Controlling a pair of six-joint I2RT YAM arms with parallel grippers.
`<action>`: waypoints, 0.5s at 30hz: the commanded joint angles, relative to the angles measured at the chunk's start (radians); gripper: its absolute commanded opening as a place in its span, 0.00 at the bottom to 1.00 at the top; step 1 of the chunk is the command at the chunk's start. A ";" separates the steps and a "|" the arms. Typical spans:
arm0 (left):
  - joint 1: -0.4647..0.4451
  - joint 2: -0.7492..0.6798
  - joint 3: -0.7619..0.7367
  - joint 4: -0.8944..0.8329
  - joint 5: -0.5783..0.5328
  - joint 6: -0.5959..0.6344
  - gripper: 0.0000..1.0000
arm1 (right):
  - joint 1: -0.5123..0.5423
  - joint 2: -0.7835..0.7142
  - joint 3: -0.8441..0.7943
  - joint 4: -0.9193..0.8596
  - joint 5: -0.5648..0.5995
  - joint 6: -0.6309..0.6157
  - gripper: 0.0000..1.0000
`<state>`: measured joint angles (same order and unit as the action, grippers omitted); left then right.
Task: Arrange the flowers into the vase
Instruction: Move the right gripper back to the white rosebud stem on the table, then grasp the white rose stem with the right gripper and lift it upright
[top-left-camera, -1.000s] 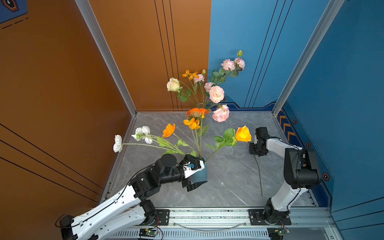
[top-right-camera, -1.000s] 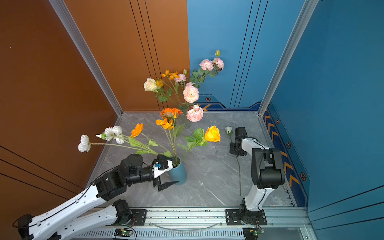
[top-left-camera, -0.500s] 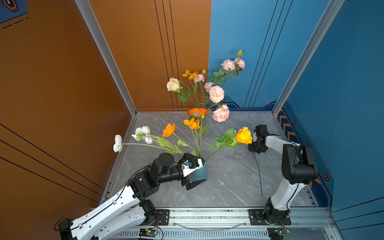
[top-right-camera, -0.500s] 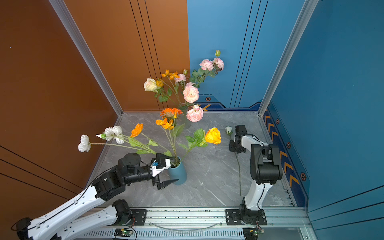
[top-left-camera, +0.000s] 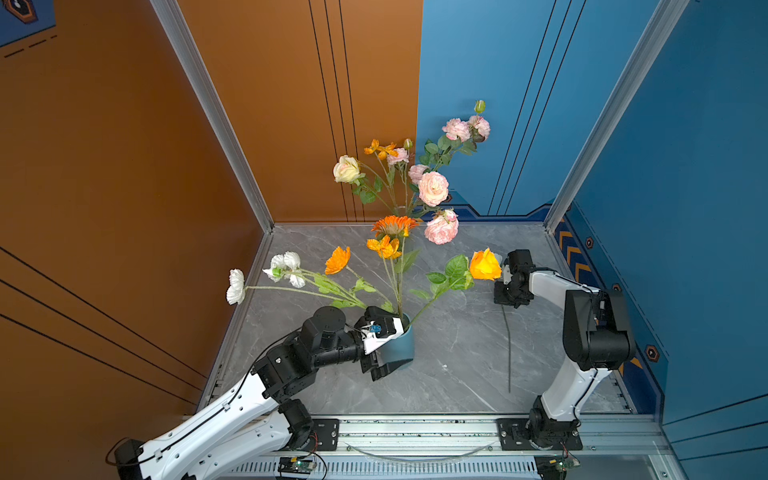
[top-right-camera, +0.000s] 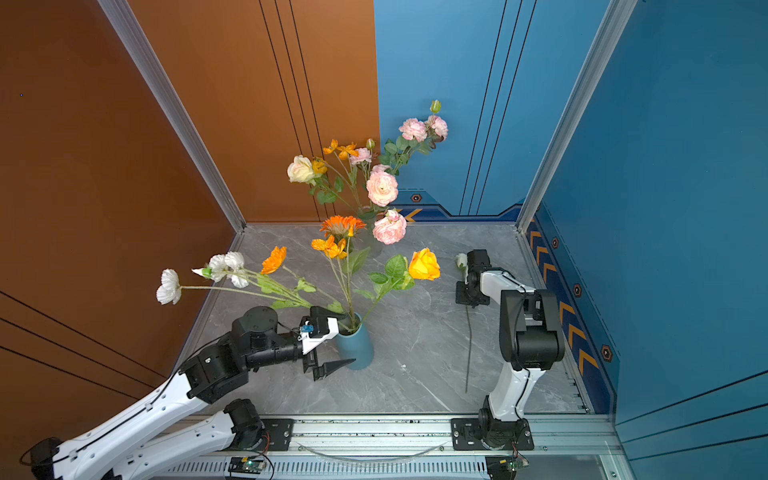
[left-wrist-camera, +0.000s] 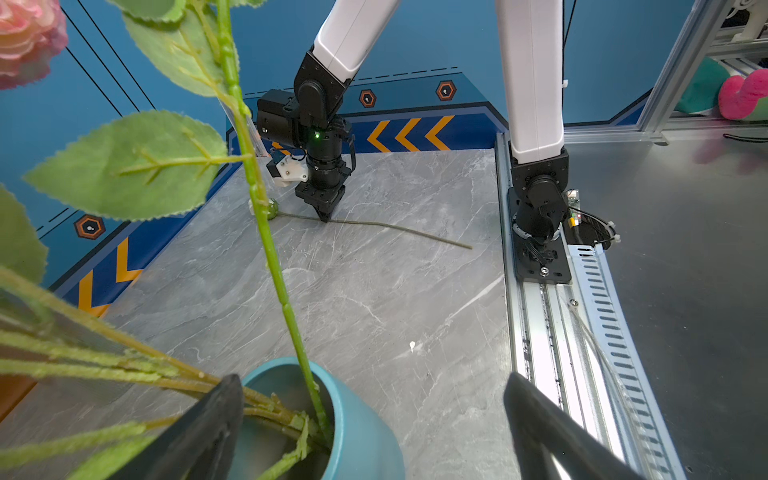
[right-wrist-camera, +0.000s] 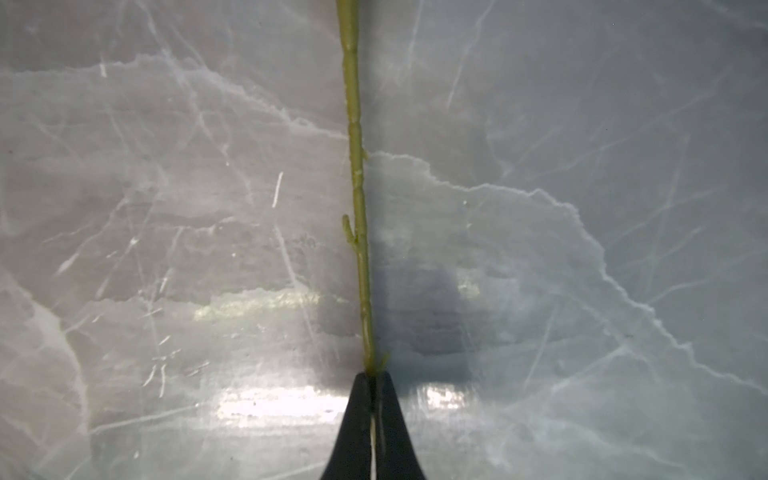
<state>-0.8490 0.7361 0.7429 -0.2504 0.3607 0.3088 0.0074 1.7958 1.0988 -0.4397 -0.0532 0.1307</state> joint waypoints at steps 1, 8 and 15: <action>0.014 -0.016 -0.006 0.013 0.026 -0.014 0.98 | -0.002 -0.115 -0.029 -0.048 -0.010 0.055 0.00; 0.017 -0.040 -0.007 0.012 0.026 -0.014 0.98 | -0.025 -0.418 -0.161 0.070 -0.119 0.216 0.00; 0.018 -0.087 -0.016 0.012 0.000 -0.006 0.98 | 0.082 -0.823 -0.168 0.097 0.026 0.310 0.00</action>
<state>-0.8425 0.6682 0.7395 -0.2508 0.3607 0.3054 0.0441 1.0966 0.9382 -0.3817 -0.1036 0.3744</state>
